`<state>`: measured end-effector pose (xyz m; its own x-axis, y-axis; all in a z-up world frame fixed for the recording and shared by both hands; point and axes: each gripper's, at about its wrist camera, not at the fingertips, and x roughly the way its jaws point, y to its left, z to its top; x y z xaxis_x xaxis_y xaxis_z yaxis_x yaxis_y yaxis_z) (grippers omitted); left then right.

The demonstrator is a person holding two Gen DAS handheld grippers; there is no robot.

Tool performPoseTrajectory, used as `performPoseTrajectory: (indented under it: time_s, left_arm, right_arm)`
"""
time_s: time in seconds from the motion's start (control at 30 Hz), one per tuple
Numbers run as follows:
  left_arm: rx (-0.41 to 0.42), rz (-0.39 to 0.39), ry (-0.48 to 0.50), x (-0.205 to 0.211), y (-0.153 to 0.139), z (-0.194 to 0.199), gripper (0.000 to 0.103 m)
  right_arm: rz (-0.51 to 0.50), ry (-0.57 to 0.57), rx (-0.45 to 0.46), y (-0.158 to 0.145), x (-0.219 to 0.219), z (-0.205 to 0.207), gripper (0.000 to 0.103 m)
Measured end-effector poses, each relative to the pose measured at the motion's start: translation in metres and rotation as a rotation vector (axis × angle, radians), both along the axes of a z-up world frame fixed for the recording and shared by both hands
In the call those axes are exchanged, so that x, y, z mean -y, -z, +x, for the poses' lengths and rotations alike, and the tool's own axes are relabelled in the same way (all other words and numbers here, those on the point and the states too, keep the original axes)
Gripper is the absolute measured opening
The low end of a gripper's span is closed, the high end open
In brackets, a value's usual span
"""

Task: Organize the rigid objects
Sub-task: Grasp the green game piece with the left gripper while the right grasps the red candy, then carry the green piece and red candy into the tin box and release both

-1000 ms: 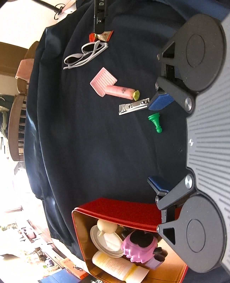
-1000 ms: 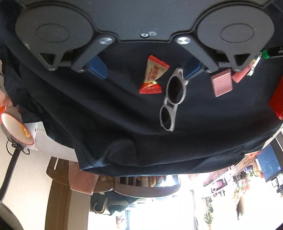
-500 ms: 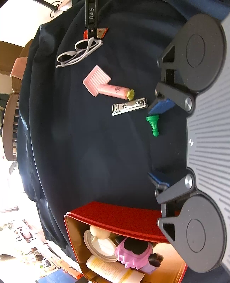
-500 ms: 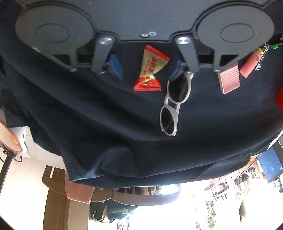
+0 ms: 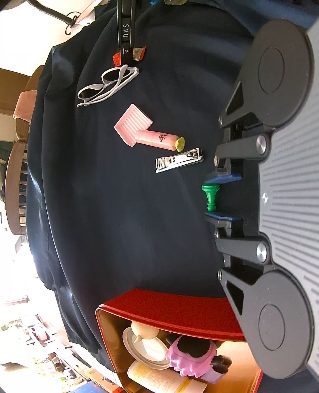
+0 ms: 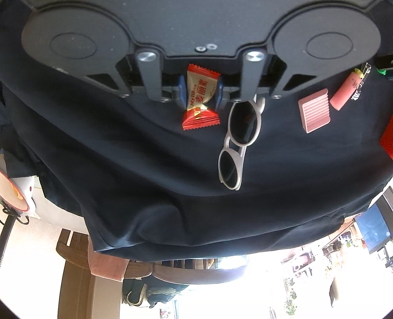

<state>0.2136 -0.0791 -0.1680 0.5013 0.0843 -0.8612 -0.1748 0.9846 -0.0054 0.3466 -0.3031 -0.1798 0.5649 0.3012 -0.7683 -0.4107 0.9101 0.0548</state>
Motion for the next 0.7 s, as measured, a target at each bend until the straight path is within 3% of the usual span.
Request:
performPoseTrajectory:
  time_s: [0.4,0.7]
  left_arm:
    - [0.028,-0.006,-0.001,-0.005,-0.019,-0.008,0.024]
    - [0.069,-0.011,0.001,-0.012,-0.046,-0.022,0.024]
  right_arm:
    - [0.058,0.006,0.015,-0.030,0.018,-0.029,0.021]
    - [0.089,-0.048,0.056,-0.069,0.013,-0.065,0.021]
